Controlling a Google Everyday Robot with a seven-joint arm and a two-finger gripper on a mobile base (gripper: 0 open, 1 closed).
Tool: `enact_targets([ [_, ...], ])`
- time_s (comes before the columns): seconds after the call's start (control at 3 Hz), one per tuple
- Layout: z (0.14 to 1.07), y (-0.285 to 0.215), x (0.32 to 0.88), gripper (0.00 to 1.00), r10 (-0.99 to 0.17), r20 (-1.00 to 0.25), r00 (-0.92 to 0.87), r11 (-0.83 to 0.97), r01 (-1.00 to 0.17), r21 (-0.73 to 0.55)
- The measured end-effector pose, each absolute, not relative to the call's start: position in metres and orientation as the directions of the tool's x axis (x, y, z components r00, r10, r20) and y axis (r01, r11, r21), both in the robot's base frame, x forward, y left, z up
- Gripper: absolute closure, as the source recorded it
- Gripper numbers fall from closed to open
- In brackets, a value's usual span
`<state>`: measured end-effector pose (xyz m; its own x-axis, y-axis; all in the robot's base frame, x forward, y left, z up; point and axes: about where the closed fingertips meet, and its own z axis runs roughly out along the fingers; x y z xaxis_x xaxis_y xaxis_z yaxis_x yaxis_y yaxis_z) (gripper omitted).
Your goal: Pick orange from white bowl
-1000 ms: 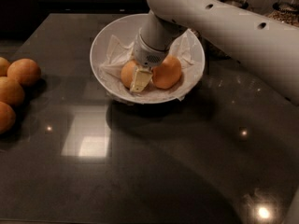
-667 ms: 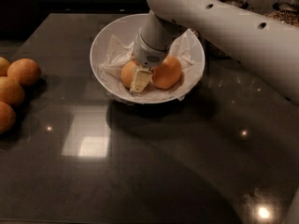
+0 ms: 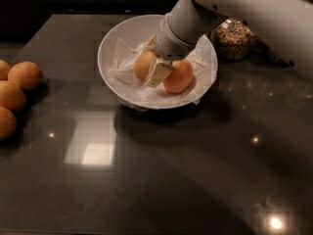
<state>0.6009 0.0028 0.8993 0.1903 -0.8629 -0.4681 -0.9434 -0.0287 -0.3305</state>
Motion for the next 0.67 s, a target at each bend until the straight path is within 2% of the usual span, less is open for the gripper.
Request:
enact_targets([
  [0.67, 0.943, -0.037, 0.595, 1.0, -0.751, -0.632, 0.191, 0.064, -0.932, -0.357],
])
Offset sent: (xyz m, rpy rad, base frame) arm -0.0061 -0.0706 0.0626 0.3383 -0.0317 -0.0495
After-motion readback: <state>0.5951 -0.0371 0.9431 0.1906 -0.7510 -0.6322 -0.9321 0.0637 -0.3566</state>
